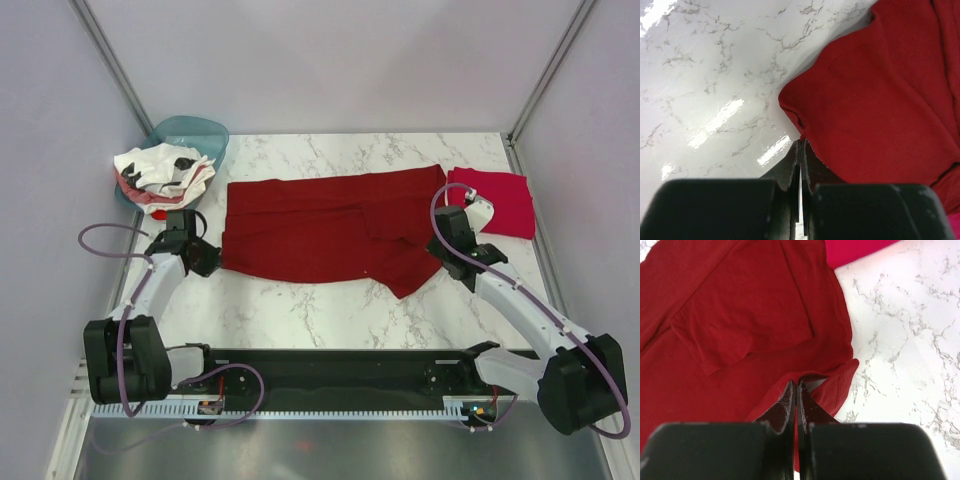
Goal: Fold and stack the t-shirts
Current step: Fold the tshirt
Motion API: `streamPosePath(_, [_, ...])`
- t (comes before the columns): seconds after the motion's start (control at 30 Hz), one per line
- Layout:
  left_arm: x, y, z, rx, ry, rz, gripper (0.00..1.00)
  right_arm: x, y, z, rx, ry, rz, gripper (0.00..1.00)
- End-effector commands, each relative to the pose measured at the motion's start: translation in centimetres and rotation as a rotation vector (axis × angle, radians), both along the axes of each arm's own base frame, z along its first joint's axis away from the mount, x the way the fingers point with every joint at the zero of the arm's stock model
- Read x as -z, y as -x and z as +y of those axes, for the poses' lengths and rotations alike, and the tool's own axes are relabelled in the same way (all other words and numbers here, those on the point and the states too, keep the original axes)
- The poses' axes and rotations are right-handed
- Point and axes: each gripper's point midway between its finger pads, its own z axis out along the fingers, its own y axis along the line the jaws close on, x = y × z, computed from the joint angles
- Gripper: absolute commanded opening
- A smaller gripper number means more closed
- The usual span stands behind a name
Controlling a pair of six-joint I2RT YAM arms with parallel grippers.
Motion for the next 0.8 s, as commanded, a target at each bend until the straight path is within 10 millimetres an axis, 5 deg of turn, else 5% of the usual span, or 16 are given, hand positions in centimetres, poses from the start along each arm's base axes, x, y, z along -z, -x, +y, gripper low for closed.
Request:
streamPosePath(0.0, [-1.5, -1.7, -0.2, -0.034, 0.032, -0.029, 0.02, -2.4, -1.9, -0.3, 0.036, -0.002, -0.059, 0.02])
streamPosePath(0.77, [-3.9, -7.0, 0.0, -0.106, 0.079, -0.054, 0.02, -4.1, -8.8, -1.6, 0.121, -0.033, -0.037, 0.01])
